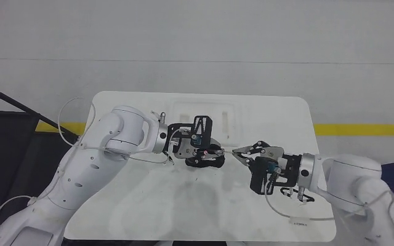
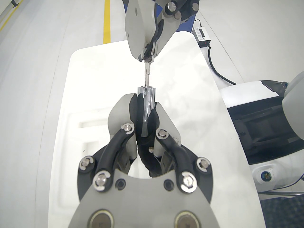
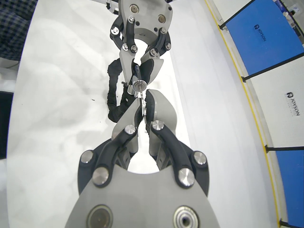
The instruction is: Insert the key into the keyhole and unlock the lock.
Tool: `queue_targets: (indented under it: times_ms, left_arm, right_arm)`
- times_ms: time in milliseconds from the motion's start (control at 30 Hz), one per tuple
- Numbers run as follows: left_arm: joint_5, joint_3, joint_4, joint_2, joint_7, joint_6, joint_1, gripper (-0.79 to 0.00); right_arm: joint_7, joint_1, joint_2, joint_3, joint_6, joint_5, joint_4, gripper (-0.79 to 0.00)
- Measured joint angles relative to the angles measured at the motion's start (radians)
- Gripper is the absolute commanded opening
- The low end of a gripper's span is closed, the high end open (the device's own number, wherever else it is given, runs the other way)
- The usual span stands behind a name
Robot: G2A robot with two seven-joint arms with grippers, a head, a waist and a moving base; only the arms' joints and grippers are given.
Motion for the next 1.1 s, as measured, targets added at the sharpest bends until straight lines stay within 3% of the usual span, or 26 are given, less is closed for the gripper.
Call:
queue_targets:
  times_ms: [367,400,433,467,700,1100]
  left_arm:
    - [0.017,0.016,-0.012,0.001,0.011,-0.009,-0.002,-0.785]
    - [0.018,0.017,-0.013,0.001,0.012,-0.01,-0.003,-0.785]
    - [0.019,0.019,-0.013,0.001,0.014,-0.01,-0.004,-0.785]
    - [0.021,0.021,-0.012,0.001,0.014,-0.011,-0.005,-0.785]
    - [0.065,0.033,0.012,0.002,0.023,-0.026,0.003,-0.785]
    - [0.192,0.143,0.086,-0.003,0.051,-0.026,0.071,-0.785]
  right_arm:
    - [0.336,0.002,0.019,0.0,0.179,0.592,0.036,-0.785]
    - [0.357,0.005,0.021,0.001,0.189,0.619,0.035,-0.733]
    - [0.38,0.009,0.023,0.003,0.199,0.648,0.035,-0.413]
    - [0.393,0.011,0.024,0.005,0.204,0.664,0.034,0.0]
    - [0.397,-0.02,0.035,0.062,0.191,0.716,0.042,0.0]
    - [0.317,-0.199,0.052,0.294,0.18,0.722,0.034,0.0]
